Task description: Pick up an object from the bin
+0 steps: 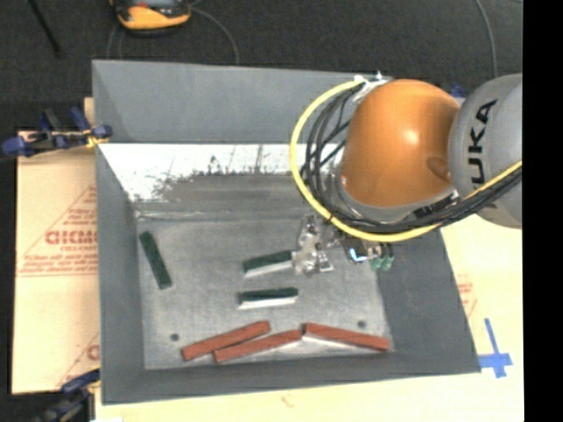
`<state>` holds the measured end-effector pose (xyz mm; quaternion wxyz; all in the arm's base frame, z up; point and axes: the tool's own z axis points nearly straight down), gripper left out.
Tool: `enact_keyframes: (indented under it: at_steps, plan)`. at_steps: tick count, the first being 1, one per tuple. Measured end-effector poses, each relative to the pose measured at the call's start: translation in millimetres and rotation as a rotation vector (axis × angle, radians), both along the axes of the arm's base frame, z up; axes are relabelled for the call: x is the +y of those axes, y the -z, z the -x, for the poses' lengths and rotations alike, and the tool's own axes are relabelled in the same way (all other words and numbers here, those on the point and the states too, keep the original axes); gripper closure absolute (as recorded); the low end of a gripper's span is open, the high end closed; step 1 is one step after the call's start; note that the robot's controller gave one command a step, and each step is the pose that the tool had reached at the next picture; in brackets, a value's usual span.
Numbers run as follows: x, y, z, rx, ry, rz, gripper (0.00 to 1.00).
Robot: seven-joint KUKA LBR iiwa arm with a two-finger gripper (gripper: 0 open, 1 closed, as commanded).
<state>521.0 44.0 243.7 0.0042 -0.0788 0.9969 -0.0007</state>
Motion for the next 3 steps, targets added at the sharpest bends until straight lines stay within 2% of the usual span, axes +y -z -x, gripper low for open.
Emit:
enact_keyframes:
  at_steps: [1,2,3]
  plan:
    - [-3,49,-10.0,0.002,-0.09,-0.001,1.0]
    - [-23,85,-33.2,0.004,0.247,-0.003,0.0]
    - [-22,85,-33.3,0.004,0.248,-0.005,1.0]
